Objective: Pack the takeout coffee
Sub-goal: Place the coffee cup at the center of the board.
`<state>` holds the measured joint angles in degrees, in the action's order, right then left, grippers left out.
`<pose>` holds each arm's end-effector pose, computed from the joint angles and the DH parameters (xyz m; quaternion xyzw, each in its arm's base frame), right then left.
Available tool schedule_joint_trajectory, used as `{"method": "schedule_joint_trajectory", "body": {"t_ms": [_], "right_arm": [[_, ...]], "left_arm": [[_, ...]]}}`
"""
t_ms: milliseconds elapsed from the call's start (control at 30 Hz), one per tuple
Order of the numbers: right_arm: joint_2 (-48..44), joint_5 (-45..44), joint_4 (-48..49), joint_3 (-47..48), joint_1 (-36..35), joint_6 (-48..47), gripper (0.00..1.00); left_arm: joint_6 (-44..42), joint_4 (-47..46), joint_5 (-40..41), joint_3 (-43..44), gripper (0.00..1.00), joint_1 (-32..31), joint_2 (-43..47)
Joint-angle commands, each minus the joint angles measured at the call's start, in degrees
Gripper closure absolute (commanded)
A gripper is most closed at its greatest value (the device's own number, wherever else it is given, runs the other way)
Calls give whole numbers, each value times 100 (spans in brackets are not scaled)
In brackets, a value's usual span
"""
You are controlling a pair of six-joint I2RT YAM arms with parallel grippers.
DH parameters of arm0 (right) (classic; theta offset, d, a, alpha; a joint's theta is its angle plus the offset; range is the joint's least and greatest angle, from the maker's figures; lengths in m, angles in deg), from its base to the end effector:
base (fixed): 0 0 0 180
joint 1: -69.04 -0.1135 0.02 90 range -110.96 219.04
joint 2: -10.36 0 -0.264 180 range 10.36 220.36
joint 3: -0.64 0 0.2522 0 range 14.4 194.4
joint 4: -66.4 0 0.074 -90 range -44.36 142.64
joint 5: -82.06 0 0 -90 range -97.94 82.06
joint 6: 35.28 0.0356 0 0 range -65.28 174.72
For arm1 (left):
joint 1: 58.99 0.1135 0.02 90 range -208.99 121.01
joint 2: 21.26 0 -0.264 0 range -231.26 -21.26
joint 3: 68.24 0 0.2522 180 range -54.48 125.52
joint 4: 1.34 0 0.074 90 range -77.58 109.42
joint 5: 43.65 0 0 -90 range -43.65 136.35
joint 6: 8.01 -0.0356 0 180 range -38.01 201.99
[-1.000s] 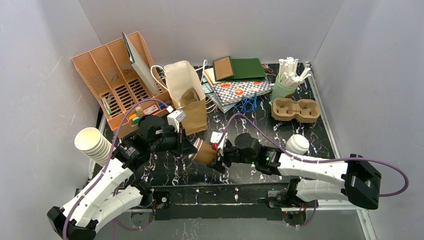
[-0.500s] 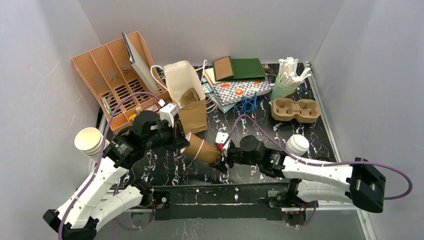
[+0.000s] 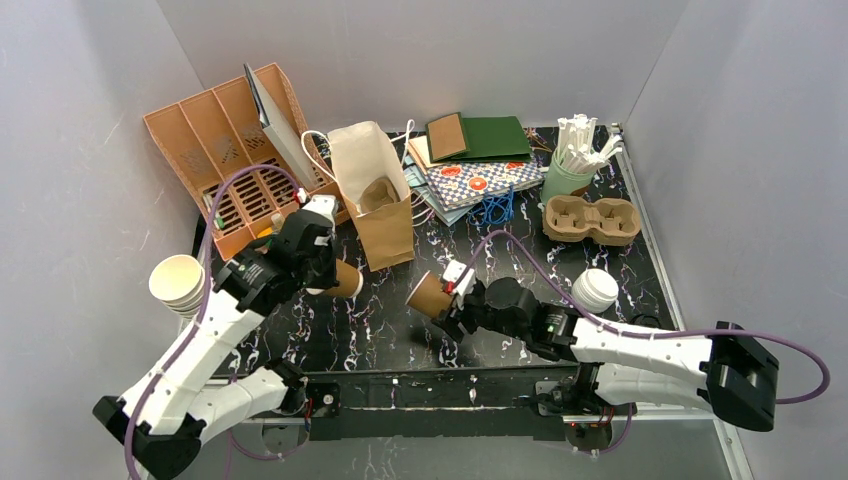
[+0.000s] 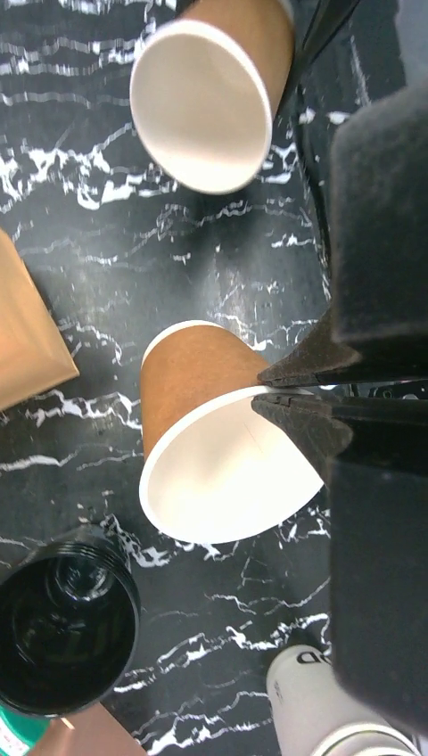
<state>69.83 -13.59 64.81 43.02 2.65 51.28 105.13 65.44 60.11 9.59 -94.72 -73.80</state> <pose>0.0956 0.2099 0.2317 -0.4409 0.6819 0.2699 0.5175 0.1420 -0.0917 0.3589 0.0503 0.9051 -0.1053 0.4089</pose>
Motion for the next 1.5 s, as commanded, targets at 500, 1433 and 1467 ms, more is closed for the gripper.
{"method": "schedule_joint_trajectory", "body": {"t_ms": [500,1433,1467], "right_arm": [[-738,-443,1331,-779,-10,610,45],[-1285,-293,1264,-1015,-10,720,44],[-1292,-296,1235,-1009,-14,708,44]], "left_arm": [[402,-673,252,-896,91,-13,-1382],[2083,-820,1139,-2042,32,28,1220],[2109,-808,1182,-2091,32,30,1312]]}}
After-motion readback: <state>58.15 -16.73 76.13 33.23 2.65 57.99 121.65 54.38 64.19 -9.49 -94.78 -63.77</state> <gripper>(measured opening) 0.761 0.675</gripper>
